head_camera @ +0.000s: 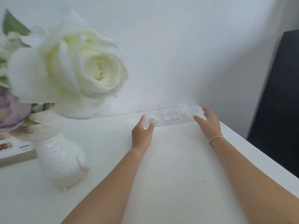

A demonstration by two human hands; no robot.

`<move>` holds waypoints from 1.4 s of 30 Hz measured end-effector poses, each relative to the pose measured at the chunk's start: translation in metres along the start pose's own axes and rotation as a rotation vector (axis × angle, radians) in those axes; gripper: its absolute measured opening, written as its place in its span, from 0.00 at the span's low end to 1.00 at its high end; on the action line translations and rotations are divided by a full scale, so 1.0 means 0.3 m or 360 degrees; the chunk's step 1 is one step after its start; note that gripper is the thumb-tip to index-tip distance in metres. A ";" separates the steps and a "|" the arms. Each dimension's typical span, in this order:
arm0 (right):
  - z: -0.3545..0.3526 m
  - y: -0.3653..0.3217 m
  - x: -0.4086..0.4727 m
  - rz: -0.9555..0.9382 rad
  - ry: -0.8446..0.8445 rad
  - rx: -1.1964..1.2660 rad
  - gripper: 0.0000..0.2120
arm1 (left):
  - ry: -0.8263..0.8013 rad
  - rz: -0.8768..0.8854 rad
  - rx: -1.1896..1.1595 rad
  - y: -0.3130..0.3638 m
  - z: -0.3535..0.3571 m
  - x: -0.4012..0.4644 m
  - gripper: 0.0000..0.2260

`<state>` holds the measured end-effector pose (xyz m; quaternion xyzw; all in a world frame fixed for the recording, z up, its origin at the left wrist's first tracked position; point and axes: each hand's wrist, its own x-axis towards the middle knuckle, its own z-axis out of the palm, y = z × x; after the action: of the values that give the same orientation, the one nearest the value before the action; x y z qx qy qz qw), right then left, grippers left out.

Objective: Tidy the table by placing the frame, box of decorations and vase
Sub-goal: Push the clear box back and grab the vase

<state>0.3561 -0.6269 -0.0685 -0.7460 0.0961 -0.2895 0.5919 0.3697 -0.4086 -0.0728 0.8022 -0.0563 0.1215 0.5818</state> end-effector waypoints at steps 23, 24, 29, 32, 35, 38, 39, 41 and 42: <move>0.157 -0.303 -0.807 -0.0190 -0.0655 -0.0031 0.22 | 0.0017 0.0182 -0.0100 -0.029 -0.687 -0.636 0.10; 0.183 -0.313 -0.830 -0.0196 -0.0693 -0.0032 0.23 | 0.0085 0.0191 -0.0107 -0.036 -0.720 -0.643 0.10; 0.321 -0.350 -0.909 -0.0192 -0.0796 0.0023 0.26 | 0.0382 0.0111 -0.0203 -0.086 -0.849 -0.630 0.09; 0.404 -0.365 -0.929 -0.0177 -0.0831 0.0056 0.28 | 0.0396 0.0003 -0.0300 -0.118 -0.895 -0.593 0.13; 0.479 -0.370 -0.933 -0.0173 -0.0850 0.0068 0.31 | 0.0252 -0.0054 -0.0376 -0.131 -0.908 -0.557 0.17; 0.542 -0.369 -0.918 -0.0158 -0.0848 0.0081 0.34 | 0.0101 -0.0062 -0.0408 -0.136 -0.899 -0.514 0.20; 0.561 -0.369 -0.910 -0.0151 -0.0844 0.0088 0.34 | 0.0064 -0.0065 -0.0415 -0.139 -0.896 -0.498 0.21; 0.596 -0.366 -0.891 -0.0148 -0.0838 0.0101 0.34 | -0.0006 -0.0077 -0.0444 -0.144 -0.890 -0.467 0.24; 0.611 -0.365 -0.881 -0.0147 -0.0836 0.0106 0.35 | -0.0043 -0.0084 -0.0462 -0.146 -0.886 -0.451 0.24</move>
<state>0.2192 -0.3161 -0.0740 -0.7793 -0.1045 -0.1156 0.6069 0.2151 -0.1497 -0.0703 0.7124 -0.0601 0.0860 0.6939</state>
